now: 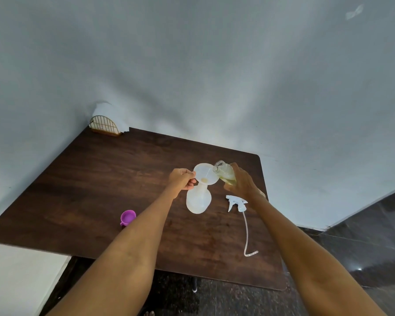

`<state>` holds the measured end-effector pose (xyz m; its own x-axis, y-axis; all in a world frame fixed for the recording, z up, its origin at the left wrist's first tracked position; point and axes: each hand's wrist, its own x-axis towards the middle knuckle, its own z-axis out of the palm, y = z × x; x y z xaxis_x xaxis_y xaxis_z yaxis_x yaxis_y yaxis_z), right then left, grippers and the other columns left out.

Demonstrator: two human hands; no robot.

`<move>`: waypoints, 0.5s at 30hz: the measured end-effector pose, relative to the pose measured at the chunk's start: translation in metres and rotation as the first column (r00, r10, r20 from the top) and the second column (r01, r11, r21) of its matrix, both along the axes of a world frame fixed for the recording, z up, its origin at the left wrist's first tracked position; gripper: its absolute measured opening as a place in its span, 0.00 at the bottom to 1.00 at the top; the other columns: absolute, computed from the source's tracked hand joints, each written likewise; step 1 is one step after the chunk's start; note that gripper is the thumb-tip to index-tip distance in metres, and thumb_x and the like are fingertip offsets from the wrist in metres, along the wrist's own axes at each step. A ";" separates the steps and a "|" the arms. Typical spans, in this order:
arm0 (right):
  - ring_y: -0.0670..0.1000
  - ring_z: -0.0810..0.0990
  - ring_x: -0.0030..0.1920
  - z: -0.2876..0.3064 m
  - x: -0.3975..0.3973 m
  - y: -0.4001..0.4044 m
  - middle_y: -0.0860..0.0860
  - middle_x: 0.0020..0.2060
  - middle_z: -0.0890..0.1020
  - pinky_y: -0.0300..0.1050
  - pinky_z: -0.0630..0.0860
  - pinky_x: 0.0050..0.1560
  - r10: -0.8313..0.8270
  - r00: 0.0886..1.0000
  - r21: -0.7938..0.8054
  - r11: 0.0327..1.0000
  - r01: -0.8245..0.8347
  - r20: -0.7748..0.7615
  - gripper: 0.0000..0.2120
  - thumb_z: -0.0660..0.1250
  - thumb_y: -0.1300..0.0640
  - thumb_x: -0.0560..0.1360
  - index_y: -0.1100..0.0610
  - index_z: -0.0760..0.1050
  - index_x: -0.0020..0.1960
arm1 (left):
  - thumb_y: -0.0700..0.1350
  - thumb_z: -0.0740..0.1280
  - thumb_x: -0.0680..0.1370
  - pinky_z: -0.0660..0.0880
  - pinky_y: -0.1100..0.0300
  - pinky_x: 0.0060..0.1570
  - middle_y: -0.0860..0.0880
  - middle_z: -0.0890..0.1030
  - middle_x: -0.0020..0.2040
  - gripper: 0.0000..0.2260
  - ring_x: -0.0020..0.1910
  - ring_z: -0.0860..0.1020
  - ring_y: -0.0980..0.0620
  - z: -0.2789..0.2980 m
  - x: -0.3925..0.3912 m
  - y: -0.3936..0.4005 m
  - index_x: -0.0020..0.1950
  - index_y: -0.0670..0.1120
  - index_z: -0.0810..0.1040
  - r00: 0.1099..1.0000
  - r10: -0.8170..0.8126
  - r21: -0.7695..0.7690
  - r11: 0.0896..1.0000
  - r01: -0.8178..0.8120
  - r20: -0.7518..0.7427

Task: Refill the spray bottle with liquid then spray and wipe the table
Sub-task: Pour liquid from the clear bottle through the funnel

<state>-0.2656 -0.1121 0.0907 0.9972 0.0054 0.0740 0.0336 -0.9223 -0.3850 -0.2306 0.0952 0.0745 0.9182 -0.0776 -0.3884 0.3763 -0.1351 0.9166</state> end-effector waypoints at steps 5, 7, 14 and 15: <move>0.57 0.78 0.47 0.002 -0.001 -0.003 0.58 0.52 0.78 0.53 0.79 0.50 0.028 0.999 -0.001 1.000 -0.028 -0.018 0.28 0.73 0.57 0.65 0.60 0.66 0.60 | 0.41 0.67 0.77 0.80 0.51 0.52 0.45 0.78 0.35 0.06 0.32 0.76 0.54 0.003 0.000 -0.002 0.46 0.38 0.79 1.000 0.008 0.035 0.999 -0.008 0.009; 0.58 0.78 0.48 0.002 0.000 -0.003 0.58 0.52 0.78 0.51 0.77 0.50 0.047 0.999 -0.017 0.999 -0.048 -0.026 0.28 0.73 0.57 0.66 0.60 0.66 0.61 | 0.41 0.67 0.77 0.80 0.50 0.52 0.45 0.78 0.35 0.07 0.32 0.76 0.54 0.003 0.000 -0.003 0.48 0.37 0.79 1.000 0.000 0.051 0.999 -0.001 0.013; 0.58 0.78 0.50 0.006 0.001 -0.003 0.58 0.53 0.78 0.50 0.75 0.53 0.071 0.997 -0.062 0.996 -0.071 -0.014 0.29 0.73 0.57 0.66 0.60 0.66 0.62 | 0.41 0.67 0.77 0.80 0.50 0.51 0.45 0.78 0.34 0.07 0.31 0.76 0.54 0.003 0.001 -0.006 0.47 0.37 0.80 0.999 -0.016 0.101 0.995 0.011 0.049; 0.58 0.78 0.50 0.006 0.001 -0.003 0.58 0.53 0.78 0.51 0.75 0.54 0.073 0.997 -0.068 0.995 -0.074 -0.015 0.29 0.74 0.57 0.66 0.60 0.66 0.62 | 0.41 0.67 0.77 0.80 0.50 0.51 0.45 0.78 0.35 0.08 0.31 0.76 0.54 0.003 0.001 -0.006 0.47 0.36 0.80 0.998 -0.018 0.111 0.994 0.012 0.057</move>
<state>-0.2647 -0.1153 0.0966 0.9948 0.0833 0.0586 0.0978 -0.9416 -0.3222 -0.2297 0.0891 0.0777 0.9383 -0.0509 -0.3420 0.3206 -0.2422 0.9157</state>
